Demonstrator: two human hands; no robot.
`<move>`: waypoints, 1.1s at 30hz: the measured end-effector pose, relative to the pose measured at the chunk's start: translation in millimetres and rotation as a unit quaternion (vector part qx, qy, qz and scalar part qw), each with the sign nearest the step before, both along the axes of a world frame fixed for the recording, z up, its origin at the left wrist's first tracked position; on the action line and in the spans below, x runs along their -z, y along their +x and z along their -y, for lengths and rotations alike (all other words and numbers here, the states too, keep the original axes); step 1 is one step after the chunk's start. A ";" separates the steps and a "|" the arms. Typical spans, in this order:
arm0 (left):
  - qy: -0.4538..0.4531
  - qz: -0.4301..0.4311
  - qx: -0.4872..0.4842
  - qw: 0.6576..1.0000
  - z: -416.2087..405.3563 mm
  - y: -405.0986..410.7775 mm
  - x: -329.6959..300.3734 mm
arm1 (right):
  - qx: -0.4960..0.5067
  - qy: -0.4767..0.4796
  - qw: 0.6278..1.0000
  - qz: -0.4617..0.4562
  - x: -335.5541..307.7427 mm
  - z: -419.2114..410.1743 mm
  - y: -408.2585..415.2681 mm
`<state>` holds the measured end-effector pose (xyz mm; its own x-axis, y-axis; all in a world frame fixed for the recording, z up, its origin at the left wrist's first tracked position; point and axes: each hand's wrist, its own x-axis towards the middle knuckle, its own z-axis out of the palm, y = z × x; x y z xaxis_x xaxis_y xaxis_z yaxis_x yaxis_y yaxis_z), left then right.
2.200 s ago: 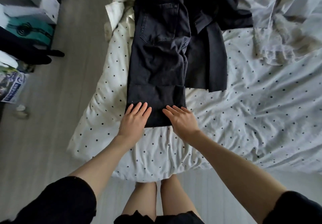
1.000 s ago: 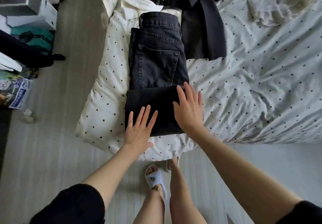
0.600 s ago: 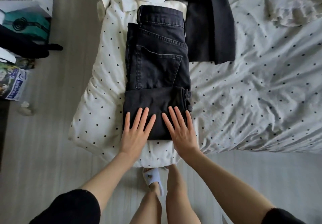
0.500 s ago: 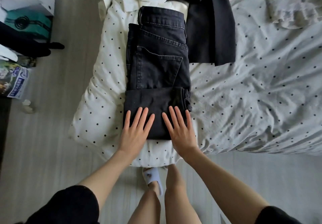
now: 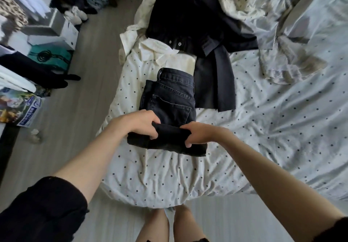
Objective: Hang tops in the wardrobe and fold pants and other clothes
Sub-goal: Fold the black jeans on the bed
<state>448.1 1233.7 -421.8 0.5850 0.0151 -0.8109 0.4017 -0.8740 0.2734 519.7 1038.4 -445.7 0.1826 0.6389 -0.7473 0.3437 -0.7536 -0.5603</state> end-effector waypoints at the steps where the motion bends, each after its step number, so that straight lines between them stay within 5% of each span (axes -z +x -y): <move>1: 0.019 0.028 -0.007 0.999 -4.4 6.8 -2.9 | 0.015 -0.003 1.000 0.004 -4.7 -4.0 13.1; 4: 0.121 0.238 -0.001 0.964 -18.8 21.5 -0.2 | 0.060 0.010 0.994 0.087 -5.1 -18.0 52.4; 7: 0.205 0.473 0.008 0.857 -23.8 28.8 15.3 | 0.090 0.029 0.977 0.192 5.8 -39.9 92.4; 9: 0.207 0.539 0.036 0.815 -15.6 25.8 33.2 | 0.142 0.044 0.963 0.225 15.5 -54.8 112.8; 13: 0.167 0.318 0.138 0.923 -2.3 7.8 87.7 | 0.231 0.024 0.936 0.266 39.3 -76.4 125.0; 15: 0.211 0.244 0.178 0.930 -8.8 7.8 114.3 | 0.214 0.040 0.897 0.386 44.7 -81.6 112.9; 19: 0.281 0.250 0.197 0.905 -10.9 10.0 140.8 | 0.177 0.189 0.795 0.549 47.8 -70.2 47.0; 24: 0.226 0.351 0.185 0.890 -22.1 13.1 145.3 | 0.005 0.035 0.877 0.480 83.8 -43.5 -30.8; 28: 0.194 0.352 0.204 0.893 -28.4 22.7 138.2 | -0.055 -0.053 0.836 0.543 107.1 -48.9 -13.4; 33: 0.215 0.351 0.150 0.899 -7.4 14.4 135.4 | -0.080 -0.028 0.812 0.578 121.3 -50.9 6.1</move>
<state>462.5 1241.1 -557.2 0.9804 -0.0052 -0.1970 -0.0096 -0.9997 -0.0213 525.8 1089.3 -567.0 0.7005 0.6943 -0.1648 0.7113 -0.6607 0.2399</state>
